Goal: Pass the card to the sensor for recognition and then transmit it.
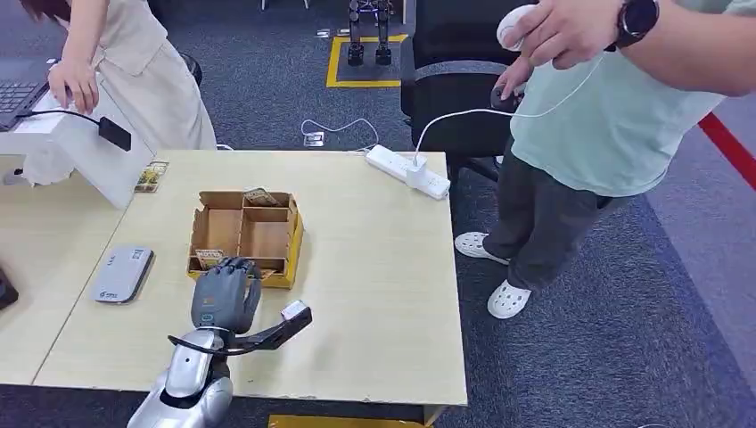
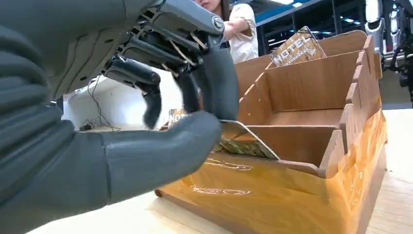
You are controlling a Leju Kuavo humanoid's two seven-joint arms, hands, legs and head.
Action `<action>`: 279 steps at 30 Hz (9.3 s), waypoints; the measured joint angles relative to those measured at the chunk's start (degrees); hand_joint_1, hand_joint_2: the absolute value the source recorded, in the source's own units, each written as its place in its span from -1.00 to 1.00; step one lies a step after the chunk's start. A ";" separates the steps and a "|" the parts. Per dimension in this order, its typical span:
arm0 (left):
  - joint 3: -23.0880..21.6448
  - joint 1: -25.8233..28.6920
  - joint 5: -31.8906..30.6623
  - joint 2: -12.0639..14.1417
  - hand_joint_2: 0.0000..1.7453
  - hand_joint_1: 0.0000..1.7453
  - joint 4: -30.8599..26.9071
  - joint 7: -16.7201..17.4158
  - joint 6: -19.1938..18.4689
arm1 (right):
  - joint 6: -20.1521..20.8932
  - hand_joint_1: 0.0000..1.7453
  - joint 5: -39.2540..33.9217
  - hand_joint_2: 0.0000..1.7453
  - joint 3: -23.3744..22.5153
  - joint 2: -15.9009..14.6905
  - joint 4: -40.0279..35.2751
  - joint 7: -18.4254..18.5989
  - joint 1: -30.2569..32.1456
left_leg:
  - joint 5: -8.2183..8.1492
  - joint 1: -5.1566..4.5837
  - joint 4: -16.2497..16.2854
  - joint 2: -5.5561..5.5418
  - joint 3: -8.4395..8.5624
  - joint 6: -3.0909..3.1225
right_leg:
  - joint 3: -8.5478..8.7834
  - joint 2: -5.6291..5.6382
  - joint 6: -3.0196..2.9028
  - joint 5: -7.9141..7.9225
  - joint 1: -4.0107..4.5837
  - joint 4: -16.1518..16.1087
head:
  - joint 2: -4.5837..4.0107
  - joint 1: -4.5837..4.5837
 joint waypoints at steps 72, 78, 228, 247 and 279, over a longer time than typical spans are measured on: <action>8.70 -3.78 5.89 8.72 1.00 -1.00 -7.96 -5.18 2.76 | -0.28 -1.00 -0.20 1.00 -1.35 0.13 0.00 -0.98 0.00 | 0.03 0.04 -0.01 -0.01 0.02 -0.03 | 0.00 0.00 -0.02 0.00 0.03 0.04 | 0.00 0.00; 7.58 -4.55 14.76 13.64 1.00 -1.00 -8.42 -11.35 -10.63 | 0.04 -1.00 -0.02 1.00 -1.38 0.11 0.00 -1.29 0.00 | 0.03 0.09 -0.01 0.02 0.03 -0.04 | -0.02 0.05 -0.02 0.00 0.06 0.06 | 0.00 0.00; -1.53 4.57 -7.30 5.64 1.00 0.82 -7.08 4.48 -6.27 | -1.40 -1.00 1.27 1.00 -3.37 1.97 -0.02 -0.74 -0.24 | 0.05 0.11 -0.03 -0.01 0.02 -0.08 | -0.01 0.01 -0.07 -0.03 0.08 0.07 | 0.00 0.02; 1.31 3.36 -0.68 7.62 1.00 1.00 -7.65 2.18 -4.64 | -0.39 -1.00 1.27 1.00 -4.13 2.12 -0.28 -1.90 -0.43 | 0.07 0.14 -0.03 0.00 0.03 -0.11 | -0.02 0.03 -0.07 -0.03 0.10 0.09 | 0.00 0.00; 12.52 -29.48 -10.73 18.10 1.00 1.00 11.15 6.49 10.49 | 1.07 -1.00 4.59 1.00 -2.10 2.21 -0.98 -0.09 -2.70 | 0.28 0.38 -0.01 -0.06 0.03 -0.42 | -0.06 0.00 -0.30 0.12 0.34 0.19 | 0.00 0.02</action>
